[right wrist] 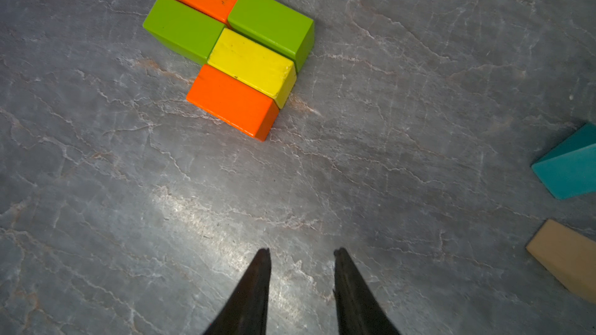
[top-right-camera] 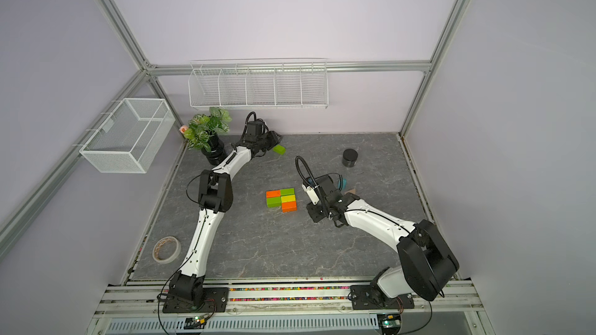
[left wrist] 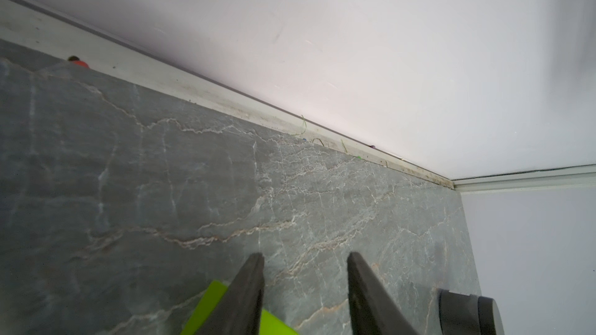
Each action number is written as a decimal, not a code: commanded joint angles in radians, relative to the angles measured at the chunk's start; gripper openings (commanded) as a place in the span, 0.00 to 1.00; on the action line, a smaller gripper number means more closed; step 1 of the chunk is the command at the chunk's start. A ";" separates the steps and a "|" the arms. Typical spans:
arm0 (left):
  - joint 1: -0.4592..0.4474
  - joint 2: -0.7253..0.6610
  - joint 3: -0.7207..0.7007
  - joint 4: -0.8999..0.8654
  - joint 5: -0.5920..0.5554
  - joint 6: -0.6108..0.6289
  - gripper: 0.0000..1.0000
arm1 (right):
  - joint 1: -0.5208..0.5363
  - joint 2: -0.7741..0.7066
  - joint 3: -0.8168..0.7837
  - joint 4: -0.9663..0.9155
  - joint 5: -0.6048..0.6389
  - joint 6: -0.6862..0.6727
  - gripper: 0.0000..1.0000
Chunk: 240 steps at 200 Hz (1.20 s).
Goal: Assemble a piece of candy with building blocks
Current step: Move the building block to the center of the board.
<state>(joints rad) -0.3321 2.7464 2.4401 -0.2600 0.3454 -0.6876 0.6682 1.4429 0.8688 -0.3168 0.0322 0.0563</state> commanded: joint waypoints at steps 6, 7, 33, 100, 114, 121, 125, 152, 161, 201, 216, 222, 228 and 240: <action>-0.007 0.012 -0.046 -0.257 -0.008 0.057 0.40 | 0.000 0.015 -0.015 0.000 -0.016 0.011 0.37; -0.007 0.011 -0.045 -0.261 -0.009 0.060 0.40 | 0.000 0.015 -0.015 0.000 -0.017 0.011 0.37; -0.007 -0.008 -0.036 -0.390 -0.090 0.127 0.39 | 0.000 0.019 -0.015 0.002 -0.020 0.010 0.37; -0.007 -0.044 -0.038 -0.475 -0.210 0.212 0.47 | 0.007 0.030 -0.013 0.002 -0.032 0.015 0.36; -0.008 -0.053 -0.057 -0.475 -0.198 0.214 0.46 | 0.006 0.031 -0.013 0.002 -0.032 0.015 0.36; -0.008 -0.060 -0.075 -0.467 -0.194 0.212 0.46 | 0.006 0.032 -0.012 0.002 -0.032 0.014 0.36; -0.008 -0.064 -0.085 -0.461 -0.191 0.214 0.46 | 0.006 0.033 -0.011 0.002 -0.032 0.014 0.36; -0.011 -0.130 -0.163 -0.421 -0.143 0.246 0.45 | 0.009 0.043 -0.008 -0.002 -0.035 0.013 0.36; -0.013 -0.176 -0.229 -0.362 -0.130 0.263 0.46 | 0.009 0.048 -0.009 -0.002 -0.036 0.012 0.36; -0.016 -0.385 -0.465 -0.215 -0.174 0.334 0.48 | 0.010 0.068 -0.004 -0.002 -0.041 0.010 0.36; -0.018 -0.442 -0.510 -0.191 -0.151 0.358 0.50 | 0.011 0.069 -0.004 0.002 -0.038 0.011 0.36; -0.018 -0.452 -0.511 -0.197 -0.133 0.368 0.50 | 0.010 0.069 -0.004 0.003 -0.038 0.011 0.36; -0.016 -0.457 -0.506 -0.206 -0.116 0.373 0.50 | 0.011 0.070 -0.002 0.004 -0.036 0.011 0.36; -0.017 -0.461 -0.495 -0.219 -0.101 0.373 0.50 | 0.010 0.067 -0.002 0.007 -0.032 0.014 0.36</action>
<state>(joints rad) -0.3435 2.3352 1.9354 -0.5114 0.1997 -0.3672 0.6720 1.5040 0.8688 -0.3164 0.0063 0.0566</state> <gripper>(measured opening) 0.495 0.362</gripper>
